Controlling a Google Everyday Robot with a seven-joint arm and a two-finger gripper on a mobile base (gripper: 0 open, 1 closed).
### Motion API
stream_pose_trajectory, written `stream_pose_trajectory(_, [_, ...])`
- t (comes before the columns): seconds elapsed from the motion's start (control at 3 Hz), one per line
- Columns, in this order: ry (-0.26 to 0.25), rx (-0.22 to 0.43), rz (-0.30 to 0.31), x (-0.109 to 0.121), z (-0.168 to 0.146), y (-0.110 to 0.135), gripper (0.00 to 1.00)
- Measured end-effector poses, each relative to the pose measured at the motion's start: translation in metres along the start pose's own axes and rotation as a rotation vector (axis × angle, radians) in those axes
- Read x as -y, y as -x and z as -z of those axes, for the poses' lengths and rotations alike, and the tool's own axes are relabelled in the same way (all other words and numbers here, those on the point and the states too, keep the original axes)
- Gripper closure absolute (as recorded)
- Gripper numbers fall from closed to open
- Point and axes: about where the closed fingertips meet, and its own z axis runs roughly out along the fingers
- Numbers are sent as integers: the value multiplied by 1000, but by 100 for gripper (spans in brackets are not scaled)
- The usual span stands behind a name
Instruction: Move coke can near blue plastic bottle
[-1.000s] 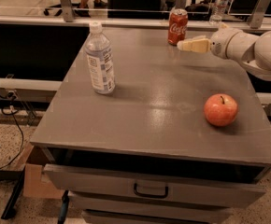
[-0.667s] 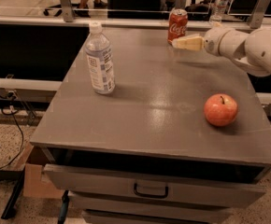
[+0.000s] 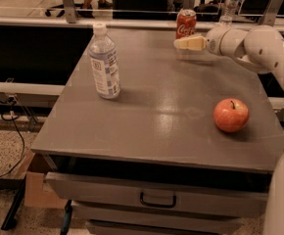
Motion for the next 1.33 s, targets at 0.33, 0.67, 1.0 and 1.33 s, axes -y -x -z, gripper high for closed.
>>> stream_pose_trajectory(0.33, [12, -1, 3, -4, -17, -2, 0])
stream_pose_trajectory(0.67, [20, 11, 11, -6, -32, -1, 14])
stream_pose_trajectory(1.0, [26, 42, 22, -9, -43, 5, 45])
stream_pose_trajectory(1.33, [26, 65, 30, -11, -45, 14, 69])
